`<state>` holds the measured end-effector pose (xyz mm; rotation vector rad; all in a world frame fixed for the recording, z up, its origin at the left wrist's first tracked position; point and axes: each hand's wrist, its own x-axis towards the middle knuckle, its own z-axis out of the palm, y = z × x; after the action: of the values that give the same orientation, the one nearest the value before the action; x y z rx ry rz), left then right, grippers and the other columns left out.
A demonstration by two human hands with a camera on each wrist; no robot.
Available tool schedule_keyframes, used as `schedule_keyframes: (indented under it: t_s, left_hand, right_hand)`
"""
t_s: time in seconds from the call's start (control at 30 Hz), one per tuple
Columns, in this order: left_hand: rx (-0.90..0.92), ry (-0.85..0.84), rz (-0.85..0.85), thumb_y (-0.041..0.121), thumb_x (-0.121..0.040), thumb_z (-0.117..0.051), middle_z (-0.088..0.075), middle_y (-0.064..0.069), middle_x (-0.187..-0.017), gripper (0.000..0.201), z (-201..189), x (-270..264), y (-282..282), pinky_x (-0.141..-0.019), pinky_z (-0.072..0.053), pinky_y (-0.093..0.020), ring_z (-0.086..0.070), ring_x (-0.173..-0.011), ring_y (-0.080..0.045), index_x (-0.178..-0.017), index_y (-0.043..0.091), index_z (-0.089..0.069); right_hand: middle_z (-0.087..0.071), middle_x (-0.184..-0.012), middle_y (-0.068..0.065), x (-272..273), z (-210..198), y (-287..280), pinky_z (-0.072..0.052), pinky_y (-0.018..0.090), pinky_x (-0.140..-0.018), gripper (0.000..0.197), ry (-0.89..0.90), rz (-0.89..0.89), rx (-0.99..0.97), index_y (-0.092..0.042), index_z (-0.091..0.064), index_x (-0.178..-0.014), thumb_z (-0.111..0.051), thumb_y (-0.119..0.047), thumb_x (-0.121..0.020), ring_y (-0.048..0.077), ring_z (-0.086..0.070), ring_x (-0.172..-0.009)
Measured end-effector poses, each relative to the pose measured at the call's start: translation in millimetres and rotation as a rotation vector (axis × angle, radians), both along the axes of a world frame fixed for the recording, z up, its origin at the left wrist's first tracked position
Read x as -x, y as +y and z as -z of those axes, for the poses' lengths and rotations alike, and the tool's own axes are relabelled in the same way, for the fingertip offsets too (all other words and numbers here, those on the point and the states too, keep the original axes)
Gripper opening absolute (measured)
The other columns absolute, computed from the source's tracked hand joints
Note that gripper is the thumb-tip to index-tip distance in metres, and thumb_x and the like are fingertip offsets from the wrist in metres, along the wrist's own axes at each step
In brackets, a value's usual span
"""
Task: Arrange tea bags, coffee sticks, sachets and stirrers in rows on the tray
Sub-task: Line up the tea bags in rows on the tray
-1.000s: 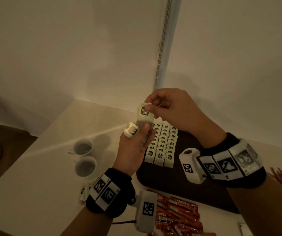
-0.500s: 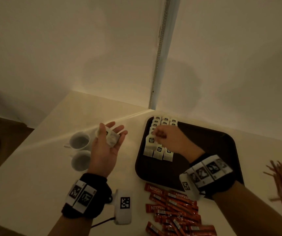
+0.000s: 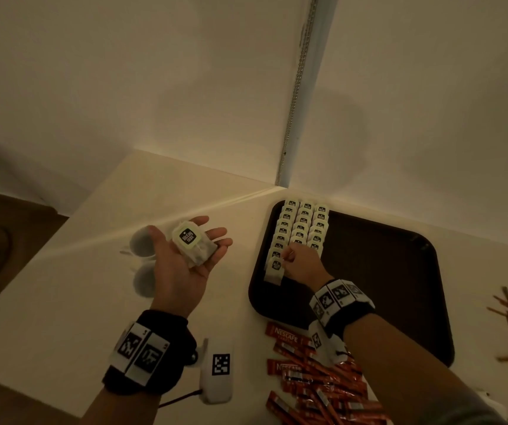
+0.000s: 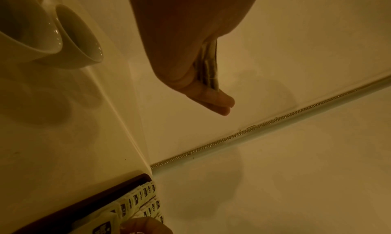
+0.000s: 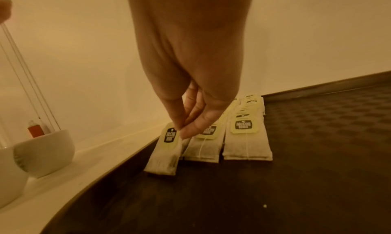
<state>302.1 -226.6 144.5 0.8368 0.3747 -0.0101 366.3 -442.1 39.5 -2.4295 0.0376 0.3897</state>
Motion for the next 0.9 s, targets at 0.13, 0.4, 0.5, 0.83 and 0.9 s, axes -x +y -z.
schedule_keyframes:
  t_s: [0.13,0.4,0.5,0.83,0.9]
  left_hand:
    - [-0.074,0.023,0.066,0.07,-0.09,-0.004,-0.072,-0.011,-0.081,0.082,1,0,-4,-0.051,-0.054,-0.023,-0.071,-0.069,-0.024,-0.098,0.014,-0.063]
    - [-0.264,0.109,0.192,0.067,-0.09,-0.001,-0.073,-0.01,-0.08,0.085,6,-2,-12,-0.047,-0.051,-0.021,-0.07,-0.066,-0.021,-0.094,0.012,-0.065]
    - [-0.296,0.14,0.229,0.066,-0.091,-0.001,-0.074,-0.01,-0.08,0.086,6,-5,-16,-0.05,-0.052,-0.02,-0.071,-0.068,-0.02,-0.092,0.009,-0.066]
    - [-0.254,0.012,0.188,0.06,-0.096,-0.014,-0.074,-0.003,-0.08,0.07,-24,-10,-42,-0.055,-0.055,-0.027,-0.072,-0.075,-0.019,-0.098,0.012,-0.065]
    - [-0.237,0.0,0.203,0.061,-0.095,-0.014,-0.075,-0.006,-0.083,0.07,-27,-10,-43,-0.055,-0.054,-0.026,-0.073,-0.075,-0.022,-0.103,0.013,-0.064]
  right_hand:
    - [-0.065,-0.103,0.012,-6,8,2,-0.041,0.02,-0.076,0.011,0.012,0.014,0.014,-0.003,-0.063,-0.097,-0.06,-0.006,-0.087,0.018,-0.057,-0.093]
    - [-0.058,-0.094,0.003,-12,-7,13,-0.042,0.023,-0.073,0.015,-0.104,0.113,-0.084,-0.008,-0.058,-0.099,-0.063,-0.017,-0.088,0.015,-0.054,-0.085]
    - [-0.055,-0.085,-0.004,-3,-59,29,-0.038,0.015,-0.066,0.009,-0.38,0.04,-0.384,-0.016,-0.061,-0.094,-0.062,-0.023,-0.089,0.001,-0.048,-0.072]
    - [-0.054,-0.094,-0.005,14,-138,48,-0.037,0.008,-0.075,0.029,-0.629,-0.394,-0.404,-0.016,-0.067,-0.103,-0.076,-0.021,-0.076,0.004,-0.052,-0.088]
    - [-0.057,-0.091,-0.004,15,-144,46,-0.041,0.01,-0.07,0.022,-0.647,-0.38,-0.405,-0.014,-0.067,-0.098,-0.074,-0.018,-0.078,0.003,-0.053,-0.085]
